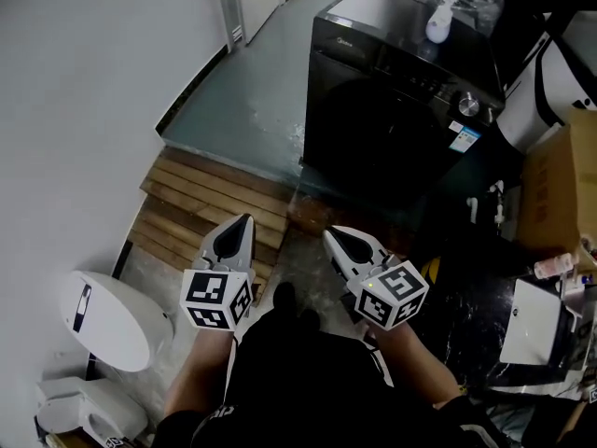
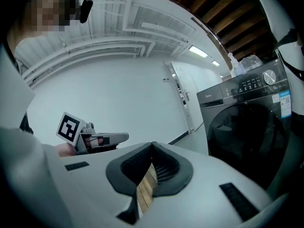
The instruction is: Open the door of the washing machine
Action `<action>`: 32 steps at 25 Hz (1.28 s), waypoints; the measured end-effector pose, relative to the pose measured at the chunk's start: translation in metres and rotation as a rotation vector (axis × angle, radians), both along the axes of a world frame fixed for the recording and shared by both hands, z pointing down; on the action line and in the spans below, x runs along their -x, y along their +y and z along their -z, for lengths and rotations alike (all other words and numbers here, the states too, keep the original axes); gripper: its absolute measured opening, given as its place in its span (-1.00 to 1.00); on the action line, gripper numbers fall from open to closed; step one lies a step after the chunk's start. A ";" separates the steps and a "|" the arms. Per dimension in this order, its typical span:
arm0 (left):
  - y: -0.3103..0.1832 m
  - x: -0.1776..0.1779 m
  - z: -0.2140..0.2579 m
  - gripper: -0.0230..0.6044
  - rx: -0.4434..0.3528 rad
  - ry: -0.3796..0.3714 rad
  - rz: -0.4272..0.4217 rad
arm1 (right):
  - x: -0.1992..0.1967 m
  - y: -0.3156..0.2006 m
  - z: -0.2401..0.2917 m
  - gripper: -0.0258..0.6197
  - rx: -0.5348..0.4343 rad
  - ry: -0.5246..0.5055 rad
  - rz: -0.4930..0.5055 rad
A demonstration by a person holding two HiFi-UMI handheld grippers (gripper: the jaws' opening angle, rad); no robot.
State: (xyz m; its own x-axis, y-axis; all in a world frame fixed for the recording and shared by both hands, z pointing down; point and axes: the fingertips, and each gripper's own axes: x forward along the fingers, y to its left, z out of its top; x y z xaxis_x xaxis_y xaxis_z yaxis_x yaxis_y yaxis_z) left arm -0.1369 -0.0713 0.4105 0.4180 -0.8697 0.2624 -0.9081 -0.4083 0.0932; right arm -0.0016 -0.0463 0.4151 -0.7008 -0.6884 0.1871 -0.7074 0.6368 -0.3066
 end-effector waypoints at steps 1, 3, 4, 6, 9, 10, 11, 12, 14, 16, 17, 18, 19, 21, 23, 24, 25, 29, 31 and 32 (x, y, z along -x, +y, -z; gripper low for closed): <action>-0.008 -0.004 0.000 -0.90 -0.001 0.002 -0.011 | -0.003 -0.005 0.000 -0.94 -0.001 0.001 -0.008; -0.024 -0.014 0.003 -0.90 -0.008 0.004 -0.039 | -0.010 -0.017 0.000 -0.94 -0.004 0.002 -0.025; -0.033 -0.020 0.004 -0.90 -0.013 0.005 -0.055 | -0.013 -0.024 0.000 -0.94 -0.004 0.003 -0.035; -0.050 -0.032 0.006 -0.90 -0.018 0.007 -0.088 | -0.019 -0.037 0.000 -0.94 -0.002 0.004 -0.058; -0.078 -0.046 0.012 -0.90 -0.029 0.013 -0.139 | -0.026 -0.058 0.002 -0.94 -0.002 0.012 -0.090; -0.087 -0.051 0.014 -0.90 -0.035 0.012 -0.159 | -0.028 -0.069 0.002 -0.94 -0.004 0.016 -0.101; -0.096 -0.056 0.015 -0.90 -0.038 0.011 -0.181 | -0.029 -0.080 0.004 -0.93 -0.007 0.020 -0.114; -0.104 -0.061 0.015 -0.90 -0.037 0.011 -0.204 | -0.029 -0.091 0.005 -0.94 -0.010 0.023 -0.127; -0.118 -0.069 0.012 -0.90 -0.024 0.014 -0.250 | -0.028 -0.111 0.008 -0.93 -0.014 0.029 -0.151; -0.130 -0.076 0.009 -0.90 -0.012 0.019 -0.291 | -0.029 -0.126 0.009 -0.93 -0.015 0.044 -0.174; -0.136 -0.080 0.008 -0.90 -0.009 0.020 -0.311 | -0.032 -0.133 0.009 -0.93 -0.014 0.055 -0.190; -0.142 -0.084 0.007 -0.90 -0.009 0.020 -0.333 | -0.036 -0.139 0.008 -0.93 -0.013 0.066 -0.208; -0.149 -0.090 0.006 -0.90 -0.011 0.019 -0.354 | -0.043 -0.144 0.007 -0.93 -0.010 0.076 -0.230; -0.163 -0.103 0.006 -0.90 -0.014 0.018 -0.391 | -0.058 -0.153 0.004 -0.93 -0.002 0.089 -0.276; -0.173 -0.118 0.007 -0.90 -0.014 0.025 -0.423 | -0.075 -0.159 0.003 -0.93 0.007 0.098 -0.315; -0.177 -0.127 0.007 -0.90 -0.012 0.030 -0.440 | -0.083 -0.162 0.003 -0.93 0.009 0.101 -0.334; -0.179 -0.135 0.006 -0.90 -0.010 0.032 -0.457 | -0.092 -0.165 0.004 -0.93 0.009 0.104 -0.352; -0.195 -0.170 0.003 -0.90 -0.008 0.036 -0.508 | -0.126 -0.184 0.005 -0.92 0.007 0.121 -0.407; -0.203 -0.185 0.005 -0.90 -0.012 0.047 -0.517 | -0.136 -0.193 0.003 -0.91 0.012 0.138 -0.411; -0.207 -0.192 0.006 -0.90 -0.013 0.052 -0.519 | -0.140 -0.198 0.002 -0.89 0.013 0.148 -0.409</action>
State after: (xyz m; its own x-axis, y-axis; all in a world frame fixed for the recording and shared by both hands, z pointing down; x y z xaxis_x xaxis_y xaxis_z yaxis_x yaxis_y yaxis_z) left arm 0.0548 -0.2783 0.4042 0.8073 -0.5472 0.2209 -0.5799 -0.8051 0.1247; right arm 0.1386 -0.2442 0.4129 -0.3361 -0.9005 0.2759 -0.9375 0.2919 -0.1893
